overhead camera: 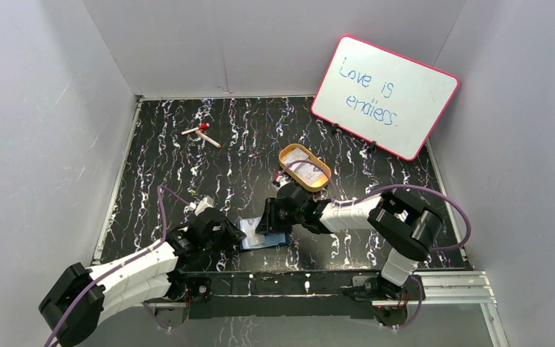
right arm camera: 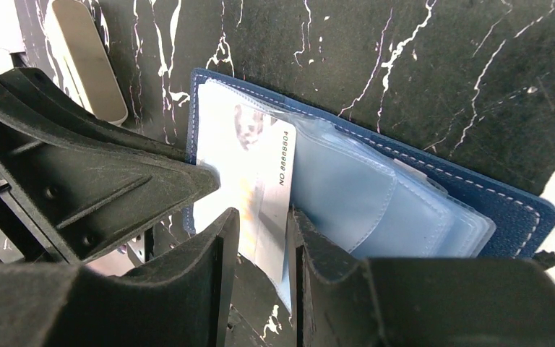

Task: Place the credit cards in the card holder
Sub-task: Insert the credit card into the card holder.

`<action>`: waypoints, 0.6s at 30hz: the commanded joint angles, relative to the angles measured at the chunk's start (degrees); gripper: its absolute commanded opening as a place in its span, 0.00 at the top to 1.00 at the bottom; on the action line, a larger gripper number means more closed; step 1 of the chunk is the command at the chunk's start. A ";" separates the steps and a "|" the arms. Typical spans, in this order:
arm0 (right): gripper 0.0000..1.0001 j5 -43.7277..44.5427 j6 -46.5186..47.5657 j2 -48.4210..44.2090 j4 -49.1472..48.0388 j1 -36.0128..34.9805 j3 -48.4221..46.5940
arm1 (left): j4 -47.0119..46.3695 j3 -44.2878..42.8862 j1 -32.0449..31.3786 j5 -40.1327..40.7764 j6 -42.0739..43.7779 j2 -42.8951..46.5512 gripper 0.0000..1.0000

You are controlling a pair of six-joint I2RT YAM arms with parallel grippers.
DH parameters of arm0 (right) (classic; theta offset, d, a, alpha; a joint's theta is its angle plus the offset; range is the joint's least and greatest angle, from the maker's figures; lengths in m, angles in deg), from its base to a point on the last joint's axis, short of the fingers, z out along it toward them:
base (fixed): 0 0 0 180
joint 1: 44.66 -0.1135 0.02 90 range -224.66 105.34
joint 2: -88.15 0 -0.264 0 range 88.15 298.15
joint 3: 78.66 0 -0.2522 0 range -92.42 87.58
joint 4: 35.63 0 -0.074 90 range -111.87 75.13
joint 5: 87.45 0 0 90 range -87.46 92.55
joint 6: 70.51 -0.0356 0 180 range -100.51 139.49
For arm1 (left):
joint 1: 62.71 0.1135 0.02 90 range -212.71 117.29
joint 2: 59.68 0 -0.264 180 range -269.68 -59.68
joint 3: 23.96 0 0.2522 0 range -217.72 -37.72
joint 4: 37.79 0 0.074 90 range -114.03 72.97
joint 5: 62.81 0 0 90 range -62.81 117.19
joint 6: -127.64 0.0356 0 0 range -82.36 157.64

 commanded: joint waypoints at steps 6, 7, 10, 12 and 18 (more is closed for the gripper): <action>0.61 -0.07 0.79 -1.16 1.68 -0.63 -0.52 | 4.08 -0.48 0.11 0.45 0.82 1.10 0.83; 0.61 -0.47 0.72 -1.08 1.35 -0.64 -0.52 | 3.88 -0.41 0.11 0.44 0.70 1.10 0.83; 0.61 -1.97 0.53 -0.38 -0.62 -1.16 -0.62 | 2.96 -0.27 0.08 0.11 0.69 0.90 0.83; 0.61 -2.80 0.65 0.24 -1.42 -1.40 -0.98 | 2.50 -0.20 0.07 -0.14 0.79 0.76 0.82; 0.61 -5.89 0.97 2.37 -3.40 -1.61 -2.19 | 1.63 0.07 0.11 -0.66 0.92 0.88 0.81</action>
